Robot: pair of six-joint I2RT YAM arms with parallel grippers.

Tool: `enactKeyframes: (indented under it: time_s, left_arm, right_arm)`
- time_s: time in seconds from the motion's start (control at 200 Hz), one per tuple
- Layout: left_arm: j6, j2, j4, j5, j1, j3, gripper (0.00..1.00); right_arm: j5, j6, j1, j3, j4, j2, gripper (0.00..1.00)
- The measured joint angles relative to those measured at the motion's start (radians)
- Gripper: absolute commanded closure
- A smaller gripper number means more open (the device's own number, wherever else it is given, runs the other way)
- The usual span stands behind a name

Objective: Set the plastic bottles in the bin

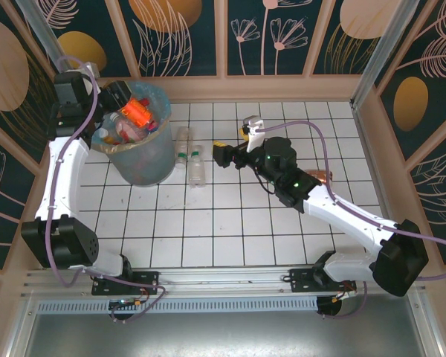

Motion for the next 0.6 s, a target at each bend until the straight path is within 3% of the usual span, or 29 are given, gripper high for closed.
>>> enactKeyframes:
  time_s: [0.215, 0.305, 0.601]
  left_arm:
    - [0.010, -0.018, -0.007, -0.099, 0.012, -0.008, 0.32]
    - [0.026, -0.034, -0.008, -0.142, 0.016, -0.008, 0.24]
    - [0.056, -0.083, -0.007, -0.237, 0.024, -0.010, 0.26]
  right_arm:
    - [0.000, 0.000, 0.005, 0.000, -0.001, 0.002, 0.01]
    - [0.000, 0.000, 0.006, 0.001, -0.007, 0.002, 0.01]
    - [0.000, 0.000, 0.008, 0.012, -0.009, 0.018, 0.01]
